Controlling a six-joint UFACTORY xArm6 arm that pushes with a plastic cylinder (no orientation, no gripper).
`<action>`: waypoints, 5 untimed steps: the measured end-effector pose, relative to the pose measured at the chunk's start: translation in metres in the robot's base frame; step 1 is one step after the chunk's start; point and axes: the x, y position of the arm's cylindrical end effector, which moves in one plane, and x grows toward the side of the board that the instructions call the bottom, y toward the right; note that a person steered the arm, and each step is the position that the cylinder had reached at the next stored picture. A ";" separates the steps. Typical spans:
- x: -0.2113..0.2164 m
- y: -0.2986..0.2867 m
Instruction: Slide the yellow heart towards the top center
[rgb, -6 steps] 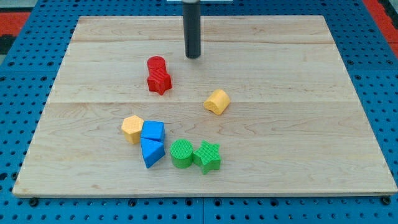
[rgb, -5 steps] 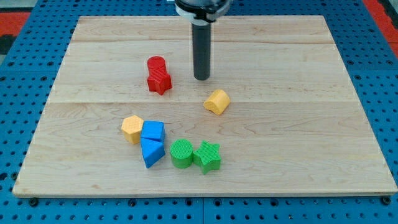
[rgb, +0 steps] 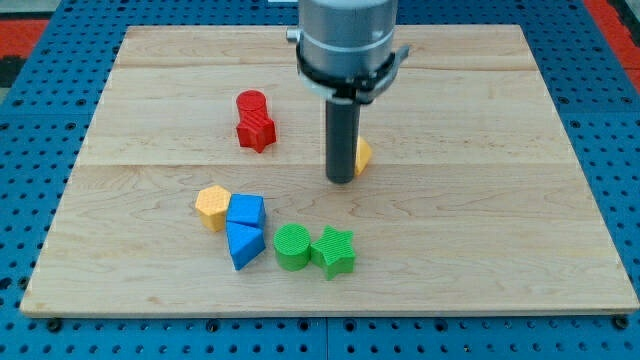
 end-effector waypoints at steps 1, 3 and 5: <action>-0.044 0.046; -0.109 -0.001; -0.149 -0.055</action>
